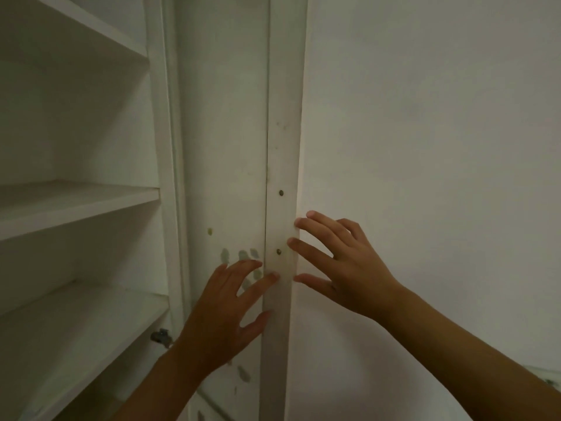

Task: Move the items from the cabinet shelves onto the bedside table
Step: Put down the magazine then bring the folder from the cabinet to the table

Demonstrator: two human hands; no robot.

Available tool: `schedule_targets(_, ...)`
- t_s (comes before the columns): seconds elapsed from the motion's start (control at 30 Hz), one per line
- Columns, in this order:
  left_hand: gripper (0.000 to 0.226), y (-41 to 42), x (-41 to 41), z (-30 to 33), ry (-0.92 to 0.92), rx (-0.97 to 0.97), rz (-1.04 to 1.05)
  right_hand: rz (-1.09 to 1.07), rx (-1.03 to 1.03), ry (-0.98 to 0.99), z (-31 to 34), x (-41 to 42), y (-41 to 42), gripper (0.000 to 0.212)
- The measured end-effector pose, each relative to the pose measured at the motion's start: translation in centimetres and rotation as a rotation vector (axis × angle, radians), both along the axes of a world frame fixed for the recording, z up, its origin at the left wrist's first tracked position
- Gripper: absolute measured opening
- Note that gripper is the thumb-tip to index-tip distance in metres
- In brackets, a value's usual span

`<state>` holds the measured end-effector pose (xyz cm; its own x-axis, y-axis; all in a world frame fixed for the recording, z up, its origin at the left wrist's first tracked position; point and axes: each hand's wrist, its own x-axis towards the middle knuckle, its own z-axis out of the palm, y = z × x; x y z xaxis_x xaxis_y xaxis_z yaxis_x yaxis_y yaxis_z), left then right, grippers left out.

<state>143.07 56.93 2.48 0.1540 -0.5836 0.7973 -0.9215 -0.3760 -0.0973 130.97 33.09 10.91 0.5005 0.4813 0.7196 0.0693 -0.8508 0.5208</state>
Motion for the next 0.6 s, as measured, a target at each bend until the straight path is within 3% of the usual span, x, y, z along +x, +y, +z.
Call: schedule_targets(0.6, 0.061, -9.5, 6.6, -1.8, 0.025, 0.088, 0.210, -0.025, 0.015, 0.042, 1.1, 7.1, -11.0, 0.059)
